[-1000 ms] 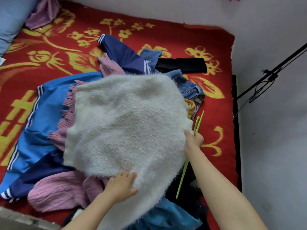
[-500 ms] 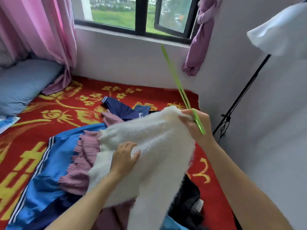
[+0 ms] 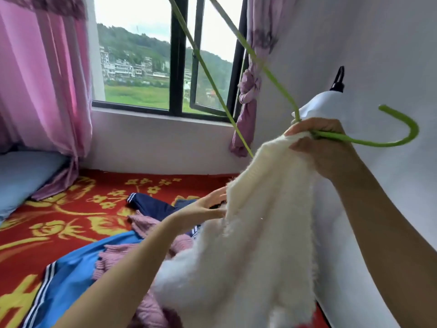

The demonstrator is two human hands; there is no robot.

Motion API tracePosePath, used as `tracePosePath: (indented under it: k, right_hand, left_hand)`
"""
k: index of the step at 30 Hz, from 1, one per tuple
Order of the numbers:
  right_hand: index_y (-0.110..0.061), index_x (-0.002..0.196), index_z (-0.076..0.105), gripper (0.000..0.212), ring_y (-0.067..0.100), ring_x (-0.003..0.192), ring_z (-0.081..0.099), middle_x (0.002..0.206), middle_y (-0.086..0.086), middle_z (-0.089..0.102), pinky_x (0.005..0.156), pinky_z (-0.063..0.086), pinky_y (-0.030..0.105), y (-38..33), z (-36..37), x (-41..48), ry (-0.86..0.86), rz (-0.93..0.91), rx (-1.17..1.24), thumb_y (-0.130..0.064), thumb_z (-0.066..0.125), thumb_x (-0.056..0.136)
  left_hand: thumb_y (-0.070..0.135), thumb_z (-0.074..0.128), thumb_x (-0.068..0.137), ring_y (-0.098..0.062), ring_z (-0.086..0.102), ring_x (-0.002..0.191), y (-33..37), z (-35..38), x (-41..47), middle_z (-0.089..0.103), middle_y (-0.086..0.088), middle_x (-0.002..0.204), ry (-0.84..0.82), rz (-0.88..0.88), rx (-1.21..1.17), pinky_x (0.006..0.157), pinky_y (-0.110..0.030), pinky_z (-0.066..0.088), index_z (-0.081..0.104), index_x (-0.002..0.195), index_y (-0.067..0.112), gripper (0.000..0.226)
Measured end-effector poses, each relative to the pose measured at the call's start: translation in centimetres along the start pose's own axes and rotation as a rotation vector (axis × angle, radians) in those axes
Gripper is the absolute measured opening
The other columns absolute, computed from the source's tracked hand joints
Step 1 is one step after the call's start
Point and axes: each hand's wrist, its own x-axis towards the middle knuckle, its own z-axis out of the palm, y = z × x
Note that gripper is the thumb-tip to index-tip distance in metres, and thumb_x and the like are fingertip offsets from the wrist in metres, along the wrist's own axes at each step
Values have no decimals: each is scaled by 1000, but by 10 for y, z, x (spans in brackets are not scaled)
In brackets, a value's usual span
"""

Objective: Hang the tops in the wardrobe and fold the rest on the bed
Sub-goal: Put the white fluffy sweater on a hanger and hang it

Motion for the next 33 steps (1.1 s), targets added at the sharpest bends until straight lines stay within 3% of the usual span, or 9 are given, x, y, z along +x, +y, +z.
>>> tracePosePath:
  k: [6, 8, 11, 13, 16, 19, 22, 27, 33]
  right_hand:
    - [-35, 52, 72, 54, -3, 54, 59, 56, -16, 65, 55, 46, 10, 1, -24, -15, 327, 72, 79, 12, 58, 74]
    - [-34, 53, 72, 58, -1, 55, 60, 56, -16, 65, 55, 47, 13, 10, -36, -24, 416, 118, 68, 13, 53, 82]
    - [-35, 57, 73, 11, -1, 56, 59, 58, -15, 65, 56, 48, 14, 26, -46, -39, 426, 207, 3, -26, 77, 63]
    - [-35, 59, 73, 10, -2, 56, 59, 60, -15, 66, 56, 48, 18, 46, -48, -50, 396, 313, -81, -30, 81, 57]
    - [-24, 63, 74, 32, 0, 55, 59, 58, -11, 65, 54, 47, 16, 88, -39, -76, 297, 447, -152, 5, 69, 75]
    - [-5, 76, 70, 11, -1, 54, 58, 57, -8, 65, 52, 45, 12, 130, -10, -111, 163, 589, -145, 6, 68, 77]
    - [-15, 66, 72, 12, 4, 54, 56, 57, -7, 63, 53, 45, 17, 179, 17, -144, 32, 754, -135, -6, 80, 66]
    - [-24, 91, 72, 17, 12, 62, 50, 66, 3, 60, 60, 39, 24, 225, 46, -177, -307, 890, -278, -14, 75, 77]
    - [-44, 112, 47, 35, 12, 49, 36, 54, 4, 44, 55, 31, 26, 214, 41, -154, -241, 705, -355, -25, 63, 87]
  left_hand:
    - [56, 90, 28, -7, 62, 56, 0, 25, -3, 67, 2, 67, -90, -25, -236, 54, -19, 51, 72, 74, 11, 67]
    - [53, 92, 28, -11, 62, 54, 8, 9, -9, 68, -3, 67, 164, 91, -370, 52, -21, 52, 74, 70, 12, 61]
    - [25, 88, 56, -5, 56, 48, 36, -16, -26, 65, 5, 58, 459, 228, -309, 48, -16, 47, 74, 61, 18, 18]
    - [-1, 75, 71, 2, 52, 46, 51, -20, -38, 61, 12, 51, 525, 250, -99, 47, -12, 44, 74, 56, 30, 35]
    - [-7, 68, 74, 5, 51, 44, 37, -8, -60, 61, 13, 49, 524, 193, 0, 46, -9, 42, 73, 58, 30, 41]
    - [-2, 68, 78, 5, 50, 46, -9, 7, -86, 58, 13, 48, 524, 79, 47, 48, -9, 39, 69, 64, 19, 26]
    - [19, 78, 73, 2, 53, 54, -59, 25, -115, 62, 9, 56, 563, -62, -17, 53, -15, 42, 76, 63, 28, 14]
    - [-9, 65, 79, -5, 54, 54, -106, 52, -145, 62, 0, 62, 690, -244, -132, 50, -13, 42, 74, 59, 20, 36]
    - [-8, 66, 79, 4, 56, 53, -116, 61, -154, 64, 6, 58, 697, -292, -104, 52, -9, 42, 72, 70, 29, 39]
